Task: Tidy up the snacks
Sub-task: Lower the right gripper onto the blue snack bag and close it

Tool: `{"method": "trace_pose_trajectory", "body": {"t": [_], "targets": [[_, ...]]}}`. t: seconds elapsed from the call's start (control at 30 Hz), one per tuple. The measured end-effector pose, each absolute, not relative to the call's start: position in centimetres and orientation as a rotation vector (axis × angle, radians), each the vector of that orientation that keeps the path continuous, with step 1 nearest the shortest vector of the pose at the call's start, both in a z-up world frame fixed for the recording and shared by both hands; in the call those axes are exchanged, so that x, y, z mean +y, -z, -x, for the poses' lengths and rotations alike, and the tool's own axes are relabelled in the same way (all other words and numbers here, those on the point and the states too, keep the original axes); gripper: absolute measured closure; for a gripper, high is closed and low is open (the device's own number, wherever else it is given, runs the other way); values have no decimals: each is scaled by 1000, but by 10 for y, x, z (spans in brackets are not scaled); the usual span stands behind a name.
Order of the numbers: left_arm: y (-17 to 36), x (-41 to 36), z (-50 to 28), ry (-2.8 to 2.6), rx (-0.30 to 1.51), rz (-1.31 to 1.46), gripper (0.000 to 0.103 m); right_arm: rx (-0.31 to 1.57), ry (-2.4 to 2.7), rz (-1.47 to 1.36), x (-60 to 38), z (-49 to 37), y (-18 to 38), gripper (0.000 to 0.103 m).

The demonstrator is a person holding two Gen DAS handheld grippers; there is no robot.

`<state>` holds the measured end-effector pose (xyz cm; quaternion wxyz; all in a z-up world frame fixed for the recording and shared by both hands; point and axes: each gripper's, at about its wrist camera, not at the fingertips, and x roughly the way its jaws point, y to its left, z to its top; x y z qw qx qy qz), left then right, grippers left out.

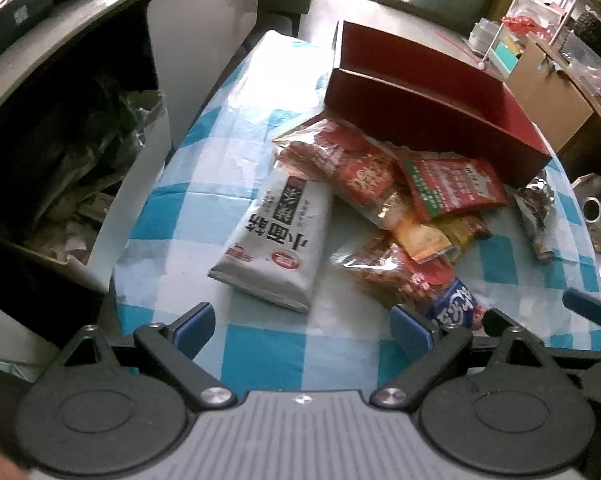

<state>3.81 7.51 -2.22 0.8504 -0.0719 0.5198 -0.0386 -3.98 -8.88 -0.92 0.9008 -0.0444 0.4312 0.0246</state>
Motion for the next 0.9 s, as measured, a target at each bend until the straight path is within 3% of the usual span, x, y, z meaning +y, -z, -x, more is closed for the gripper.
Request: {"method": "trace_pose_trajectory", "body": {"t": [0.33,0.53,0.8,0.87,0.9], "targets": [[11,92,-50,57,1041,197,13,902,-299,220,-42,8,23,0],[17,92,-53,94,1075,199,13,1073,-301,166,-41,-20,53,0],[19,94,-53,121,1102,225,13,1094,-376,280,-39,-23,55,0],[19,94,-52,126,1101,218,13,1113,-379,294,-41,-30,49,4],[20,94,-52,125,1101,212,13,1115,-375,270,-43,-32,44,16]]}}
